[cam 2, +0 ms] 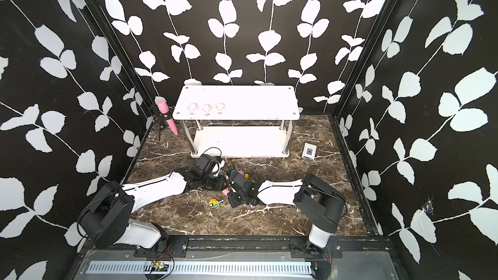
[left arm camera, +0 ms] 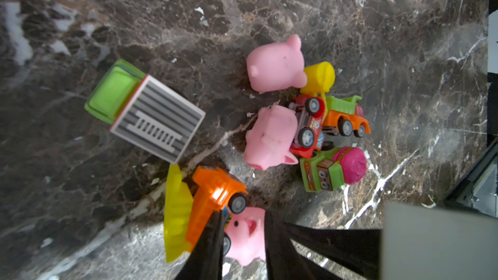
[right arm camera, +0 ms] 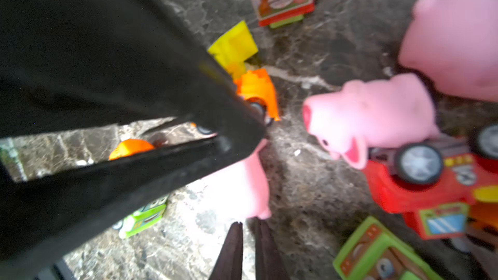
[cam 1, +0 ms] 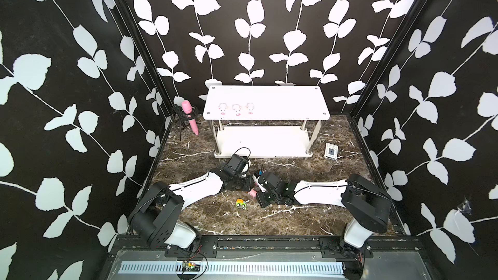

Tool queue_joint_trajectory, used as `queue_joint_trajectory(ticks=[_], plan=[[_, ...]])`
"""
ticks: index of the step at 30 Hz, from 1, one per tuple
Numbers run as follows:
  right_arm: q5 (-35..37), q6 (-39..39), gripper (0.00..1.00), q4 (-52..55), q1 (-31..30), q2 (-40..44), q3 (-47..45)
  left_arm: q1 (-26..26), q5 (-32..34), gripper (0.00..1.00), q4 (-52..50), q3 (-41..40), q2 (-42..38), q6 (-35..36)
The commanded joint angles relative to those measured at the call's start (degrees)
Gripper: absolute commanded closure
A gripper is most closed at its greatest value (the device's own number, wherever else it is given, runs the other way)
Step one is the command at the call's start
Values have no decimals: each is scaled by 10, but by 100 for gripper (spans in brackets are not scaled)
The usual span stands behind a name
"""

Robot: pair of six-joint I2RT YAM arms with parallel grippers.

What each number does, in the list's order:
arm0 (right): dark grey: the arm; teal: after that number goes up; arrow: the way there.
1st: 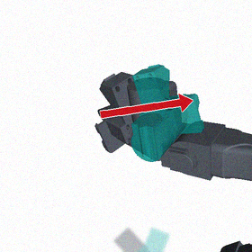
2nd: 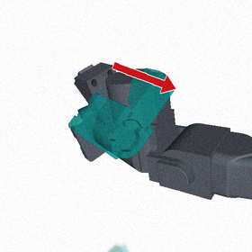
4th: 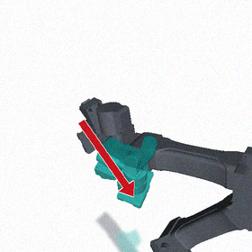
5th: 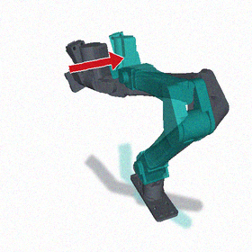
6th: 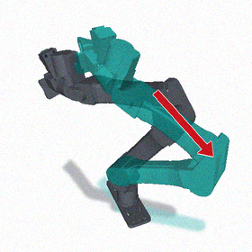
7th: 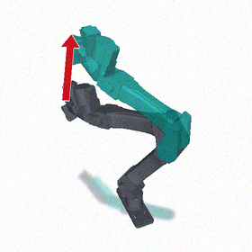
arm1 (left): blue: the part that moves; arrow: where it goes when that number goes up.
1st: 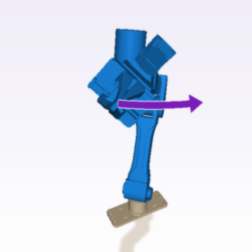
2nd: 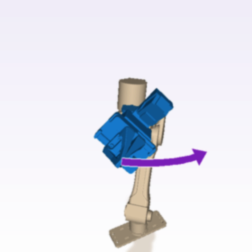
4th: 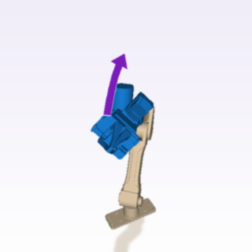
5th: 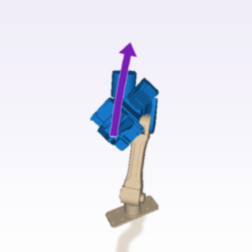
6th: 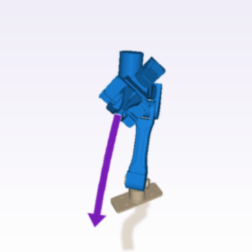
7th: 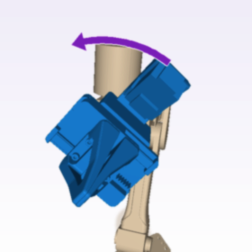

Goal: Organize plastic toys on shelves
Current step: Adjust the plastic toy at the center of the board.

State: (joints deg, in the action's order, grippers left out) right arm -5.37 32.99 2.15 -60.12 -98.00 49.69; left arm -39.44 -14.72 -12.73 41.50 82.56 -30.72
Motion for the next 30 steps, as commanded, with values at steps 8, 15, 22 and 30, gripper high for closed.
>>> queue_joint_trajectory(ticks=[8, 15, 22, 30], plan=[[62, 25, 86, 10, -3, -16, 23, -31, 14, 79, -75, 2, -7, 24], [77, 33, 86, 18, 6, -23, 37, -35, 29, 79, -96, -3, -27, 22], [84, 34, 83, 24, 20, -16, 36, -35, 47, 75, -112, 0, -63, 17], [66, 18, 76, 42, 20, 33, 6, -35, 55, 64, -115, 10, -97, 21]])
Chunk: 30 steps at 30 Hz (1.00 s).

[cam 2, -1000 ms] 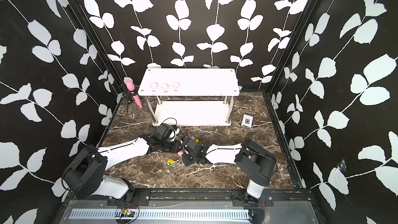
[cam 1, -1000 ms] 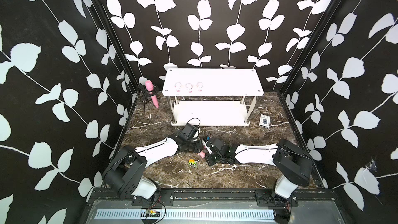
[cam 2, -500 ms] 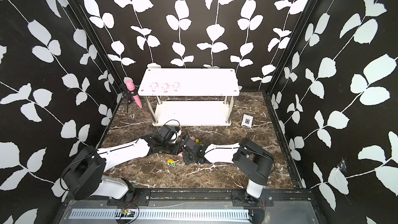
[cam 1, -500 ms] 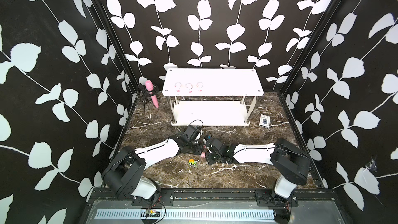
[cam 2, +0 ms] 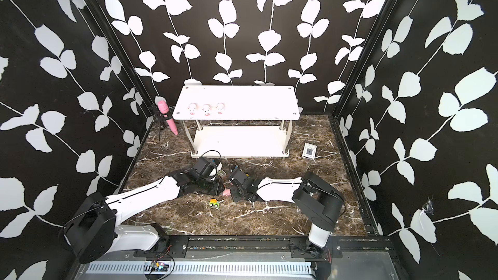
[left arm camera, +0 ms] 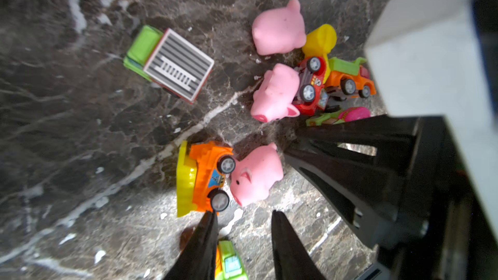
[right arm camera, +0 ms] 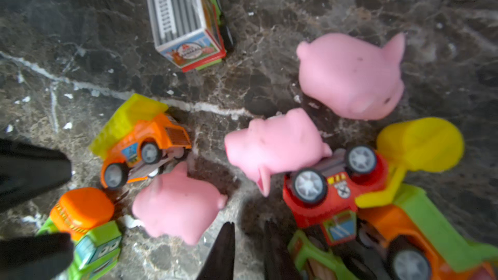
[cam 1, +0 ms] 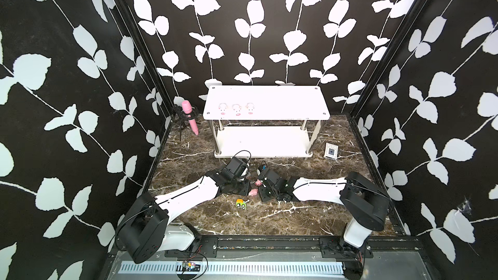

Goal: Organize plastic toys on shelves
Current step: Adjust the plastic toy at the center of the board.

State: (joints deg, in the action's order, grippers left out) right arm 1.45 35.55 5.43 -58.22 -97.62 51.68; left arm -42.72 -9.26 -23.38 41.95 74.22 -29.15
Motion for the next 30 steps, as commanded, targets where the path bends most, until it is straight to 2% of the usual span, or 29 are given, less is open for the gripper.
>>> queue_joint_trajectory(ticks=[1, 2, 4, 7, 10, 15, 19, 30], plan=[[-12, -11, 76, 4, 1, 38, -20, -2, -16, 65, 3, 5, -10, 6], [-23, -13, 76, -1, 1, 42, -26, -2, -31, 67, 13, 5, -6, 9], [-48, -16, 76, -10, -1, 45, -32, -2, -57, 77, 31, 9, 9, 10], [-64, -14, 78, -23, -4, 37, -36, -4, -64, 89, 44, 18, 31, 8], [-77, -7, 79, -35, -5, 21, -35, -4, -49, 93, 55, 24, 47, 2], [-87, 8, 81, -62, -9, -3, -33, -4, -20, 95, 55, 31, 73, -5], [-83, 14, 81, -64, -12, -18, -22, -4, -5, 92, 57, 24, 79, -4], [-17, 32, 82, -38, -11, -42, 7, -9, -33, 92, 47, -8, 84, 5]])
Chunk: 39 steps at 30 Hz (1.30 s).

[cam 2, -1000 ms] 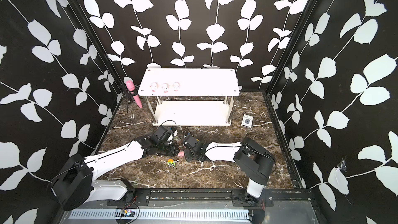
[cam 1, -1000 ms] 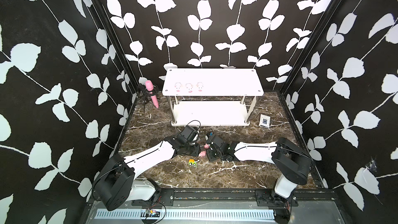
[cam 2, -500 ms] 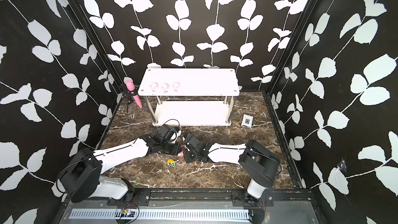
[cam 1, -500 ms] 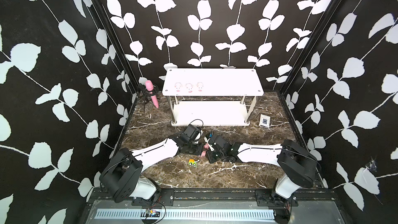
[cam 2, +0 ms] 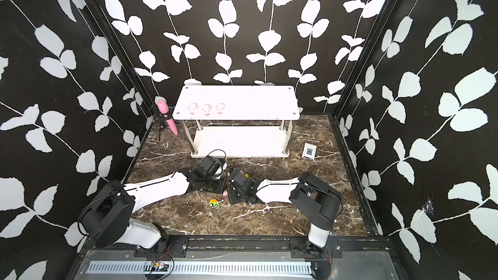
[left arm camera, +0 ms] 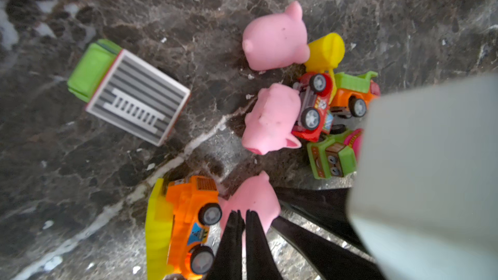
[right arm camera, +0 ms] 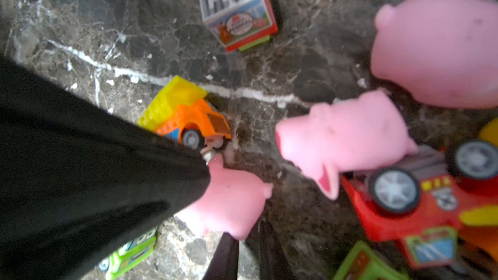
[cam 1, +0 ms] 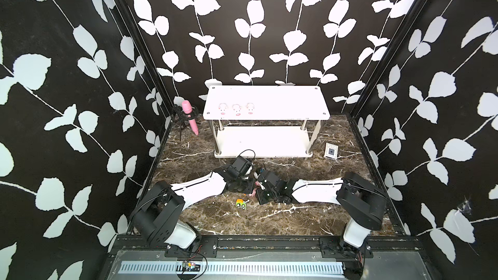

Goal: Organize plastic toys on shelves
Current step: Adjust the plastic toy at the center of the board.

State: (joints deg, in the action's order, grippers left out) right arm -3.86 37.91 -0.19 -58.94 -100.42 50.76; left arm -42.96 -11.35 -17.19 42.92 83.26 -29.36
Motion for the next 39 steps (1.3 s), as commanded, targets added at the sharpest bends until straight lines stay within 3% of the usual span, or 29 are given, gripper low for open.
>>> queue_joint_trajectory(ticks=[1, 9, 15, 23, 29, 39], plan=[[41, 8, 82, 22, -3, -14, 19, -6, -14, 93, -17, -21, -9, 6], [71, -3, 82, 64, -1, -15, 36, -9, -43, 91, 13, -40, -30, -5], [87, -12, 78, 93, -1, 25, 21, -10, -16, 80, 6, -39, -57, -15], [15, -17, 70, 43, -2, 65, -13, -8, 26, 74, -1, -46, -90, -30], [-26, 7, 65, -12, -5, 48, -3, -8, 53, 74, -3, -60, -113, -42], [-12, 4, 77, 10, -16, 12, 46, -9, 74, 77, -15, -73, -139, -46]])
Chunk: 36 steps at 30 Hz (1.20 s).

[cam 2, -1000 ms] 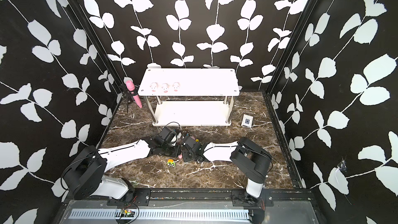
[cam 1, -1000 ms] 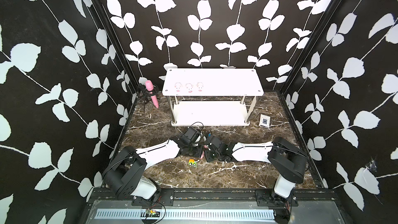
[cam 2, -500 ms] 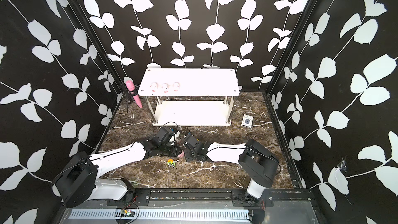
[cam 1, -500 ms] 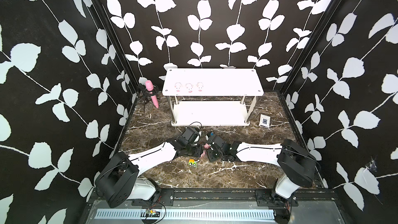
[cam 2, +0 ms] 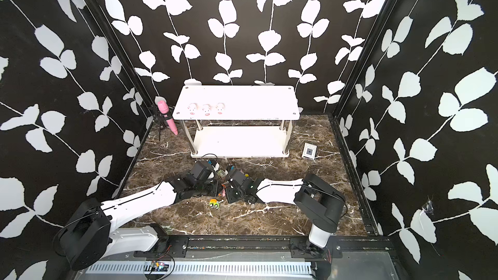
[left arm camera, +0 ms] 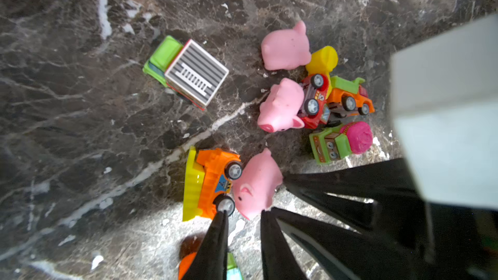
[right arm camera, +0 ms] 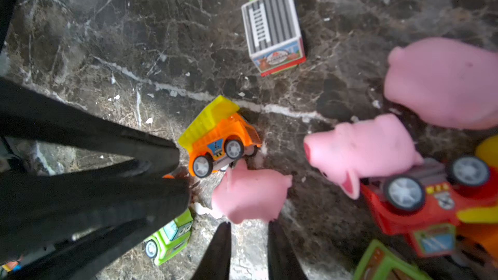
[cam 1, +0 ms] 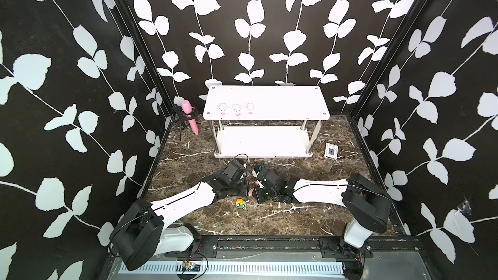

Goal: Organize plastic toys on shelves
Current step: Adjust the plastic toy at the center of the board.

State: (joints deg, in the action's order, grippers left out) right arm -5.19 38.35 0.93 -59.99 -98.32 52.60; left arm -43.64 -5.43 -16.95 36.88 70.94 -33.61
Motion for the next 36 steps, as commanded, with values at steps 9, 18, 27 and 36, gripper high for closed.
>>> queue_joint_trajectory(ticks=[9, 18, 27, 36], plan=[[13, -9, 75, 22, -14, -9, 45, -1, 19, 77, -21, -15, -19, -3], [27, -13, 74, 43, -17, -26, 73, -1, 31, 77, -30, -17, -34, 0], [57, -8, 77, 80, -17, -46, 70, -1, 22, 77, -25, -18, -30, 9], [76, -9, 77, 86, -17, 11, -13, -1, -13, 77, -17, -6, -8, 28]])
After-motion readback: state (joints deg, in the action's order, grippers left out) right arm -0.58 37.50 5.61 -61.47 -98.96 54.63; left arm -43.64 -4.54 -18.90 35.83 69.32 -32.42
